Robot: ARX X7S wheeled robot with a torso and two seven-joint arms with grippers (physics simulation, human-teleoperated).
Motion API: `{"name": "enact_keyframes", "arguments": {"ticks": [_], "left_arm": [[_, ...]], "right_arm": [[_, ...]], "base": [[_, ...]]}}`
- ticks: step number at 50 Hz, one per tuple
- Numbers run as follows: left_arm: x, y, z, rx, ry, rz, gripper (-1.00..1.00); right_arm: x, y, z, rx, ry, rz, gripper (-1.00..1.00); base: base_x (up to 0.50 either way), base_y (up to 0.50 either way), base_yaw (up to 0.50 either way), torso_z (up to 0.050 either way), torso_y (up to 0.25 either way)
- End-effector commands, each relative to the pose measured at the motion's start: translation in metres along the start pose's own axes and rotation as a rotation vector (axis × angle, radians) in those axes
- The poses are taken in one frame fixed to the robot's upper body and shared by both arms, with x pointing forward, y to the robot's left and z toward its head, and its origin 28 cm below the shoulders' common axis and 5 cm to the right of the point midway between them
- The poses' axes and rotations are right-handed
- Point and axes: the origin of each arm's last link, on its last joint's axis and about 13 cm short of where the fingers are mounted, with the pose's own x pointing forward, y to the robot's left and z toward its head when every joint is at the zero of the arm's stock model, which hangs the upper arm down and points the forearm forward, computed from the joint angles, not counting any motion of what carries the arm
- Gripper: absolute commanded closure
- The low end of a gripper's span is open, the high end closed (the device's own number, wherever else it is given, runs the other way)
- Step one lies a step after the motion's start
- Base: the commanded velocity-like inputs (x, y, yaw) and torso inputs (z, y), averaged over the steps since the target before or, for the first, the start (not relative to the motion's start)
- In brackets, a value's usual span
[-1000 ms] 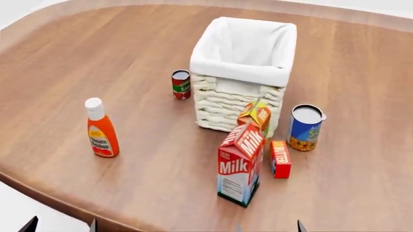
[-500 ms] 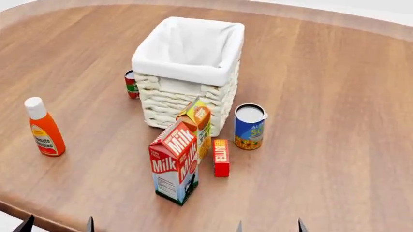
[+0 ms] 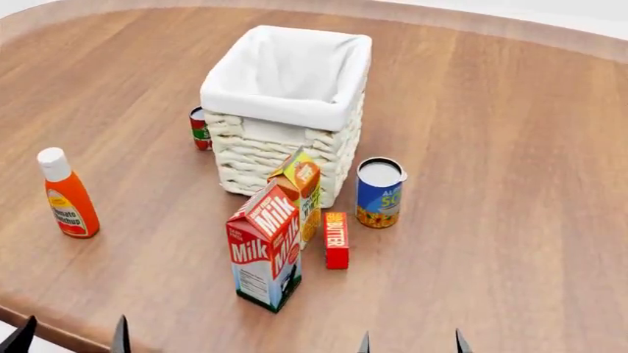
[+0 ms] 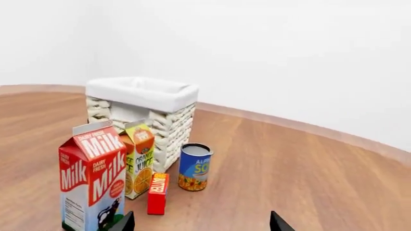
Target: Pick up the butter and put it in the basket.
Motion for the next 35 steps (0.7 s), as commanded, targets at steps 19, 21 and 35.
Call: {"name": "enact_keyframes", "arguments": {"ticks": [19, 21, 35], "left_arm": [[0.001, 0.008, 0.018, -0.046, -0.03, 0.001, -1.0], [0.0, 0.009, 0.02, -0.054, -0.029, 0.0, -1.0], [-0.001, 0.013, 0.033, -0.082, -0.052, 0.017, -1.0]], "right_arm": [[-0.002, -0.002, 0.003, 0.02, -0.005, -0.007, -1.0], [-0.001, -0.002, 0.003, 0.0, -0.009, -0.012, -1.0], [-0.001, -0.002, 0.003, -0.039, 0.015, -0.023, -1.0]], "base": [[0.49, 0.1, 0.0, 0.0, 0.0], [0.52, -0.1, 0.0, 0.0, 0.0], [0.04, 0.01, 0.0, 0.0, 0.0]]}}
